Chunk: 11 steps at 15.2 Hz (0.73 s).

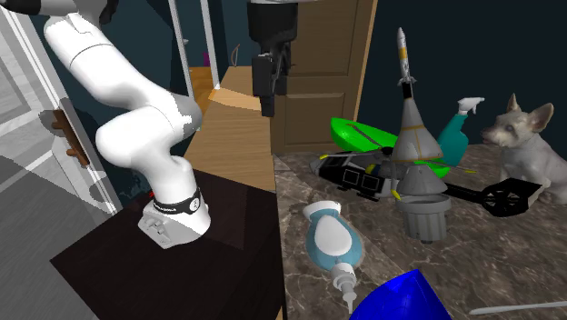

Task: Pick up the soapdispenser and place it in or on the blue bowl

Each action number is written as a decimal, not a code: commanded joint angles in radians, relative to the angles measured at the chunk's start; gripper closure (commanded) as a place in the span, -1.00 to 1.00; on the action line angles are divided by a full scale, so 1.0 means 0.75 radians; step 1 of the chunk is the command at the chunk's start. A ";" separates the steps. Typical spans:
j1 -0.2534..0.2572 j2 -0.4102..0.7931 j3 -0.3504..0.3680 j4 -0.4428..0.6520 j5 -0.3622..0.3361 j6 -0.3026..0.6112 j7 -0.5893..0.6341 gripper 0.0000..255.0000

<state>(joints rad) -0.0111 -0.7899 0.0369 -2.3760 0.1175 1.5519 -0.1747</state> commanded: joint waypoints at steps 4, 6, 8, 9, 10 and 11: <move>-0.051 0.061 0.042 -0.071 0.017 0.166 0.128 -1.00; -0.085 0.112 0.069 -0.109 0.025 0.276 0.213 -1.00; -0.120 0.169 0.096 -0.139 0.030 0.386 0.298 -1.00; -0.138 0.200 0.108 -0.152 0.031 0.441 0.341 -1.00; -0.156 0.233 0.121 -0.163 0.032 0.495 0.384 -1.00; -0.174 0.267 0.133 -0.173 0.031 0.549 0.428 -1.00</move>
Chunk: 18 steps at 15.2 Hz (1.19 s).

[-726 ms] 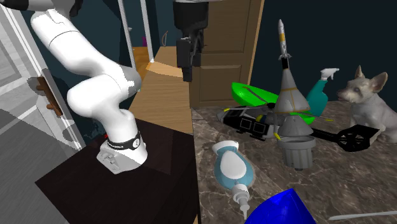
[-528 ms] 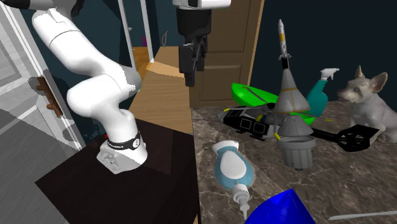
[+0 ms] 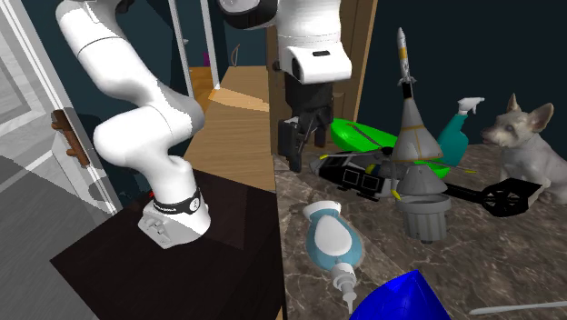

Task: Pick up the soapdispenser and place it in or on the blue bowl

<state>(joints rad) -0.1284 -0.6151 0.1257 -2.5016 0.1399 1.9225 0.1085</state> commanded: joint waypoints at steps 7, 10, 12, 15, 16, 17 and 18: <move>-0.158 0.306 0.089 -0.028 -0.042 0.416 0.369 -1.00; -0.221 0.434 0.113 -0.016 -0.087 0.556 0.520 -1.00; -0.264 0.521 0.124 -0.003 -0.128 0.643 0.627 -1.00; -0.312 0.623 0.131 0.018 -0.190 0.738 0.762 -1.00; -0.313 0.639 0.131 0.014 -0.196 0.757 0.766 -1.00; -0.314 0.655 0.131 0.011 -0.201 0.777 0.770 -1.00; -0.315 0.671 0.132 0.008 -0.208 0.796 0.775 -1.00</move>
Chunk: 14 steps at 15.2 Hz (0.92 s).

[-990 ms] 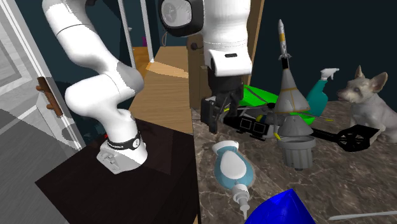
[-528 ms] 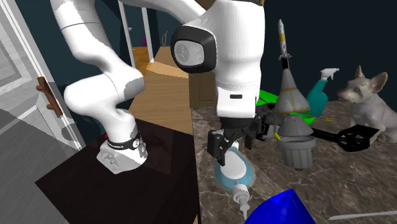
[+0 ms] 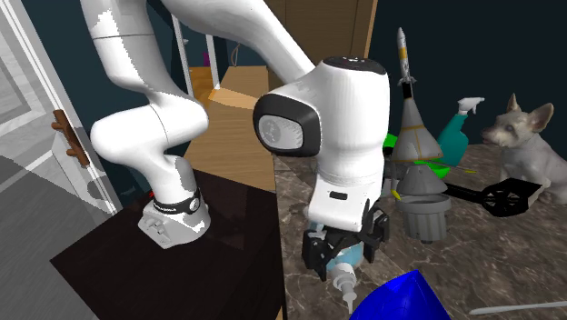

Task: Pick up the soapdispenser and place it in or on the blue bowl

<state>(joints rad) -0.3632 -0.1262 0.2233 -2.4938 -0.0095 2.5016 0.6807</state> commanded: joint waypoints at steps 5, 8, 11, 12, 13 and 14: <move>-0.009 0.098 0.004 -0.013 -0.042 0.111 0.036 -1.00; -0.009 0.098 0.004 -0.013 -0.042 0.111 0.036 -1.00; -0.009 0.098 0.004 -0.013 -0.042 0.111 0.036 -1.00; -0.009 0.098 0.004 -0.013 -0.042 0.110 0.036 -1.00; -0.009 0.098 0.004 -0.013 -0.042 0.110 0.036 1.00; -0.009 0.098 0.004 -0.013 -0.042 0.110 0.036 1.00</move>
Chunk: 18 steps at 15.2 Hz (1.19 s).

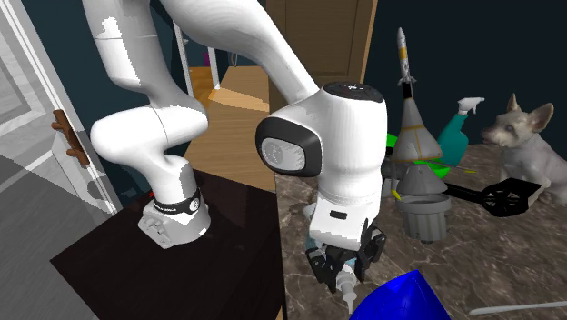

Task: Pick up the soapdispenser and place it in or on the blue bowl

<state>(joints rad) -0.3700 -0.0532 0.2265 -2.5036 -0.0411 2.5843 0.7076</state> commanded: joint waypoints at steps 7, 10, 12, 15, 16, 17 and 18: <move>0.000 0.000 0.000 0.000 0.000 0.000 0.000 1.00; 0.002 -0.029 -0.001 0.010 0.014 -0.039 -0.011 1.00; 0.004 -0.058 -0.002 0.021 0.027 -0.078 -0.021 1.00; 0.007 -0.099 -0.005 0.040 0.042 -0.137 -0.034 1.00; 0.008 -0.112 -0.006 0.047 0.047 -0.156 -0.038 1.00; 0.008 -0.124 -0.007 0.054 0.051 -0.176 -0.041 1.00; 0.009 -0.137 -0.008 0.062 0.055 -0.195 -0.045 1.00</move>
<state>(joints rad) -0.3631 -0.1461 0.2222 -2.4641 -0.0033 2.4542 0.6785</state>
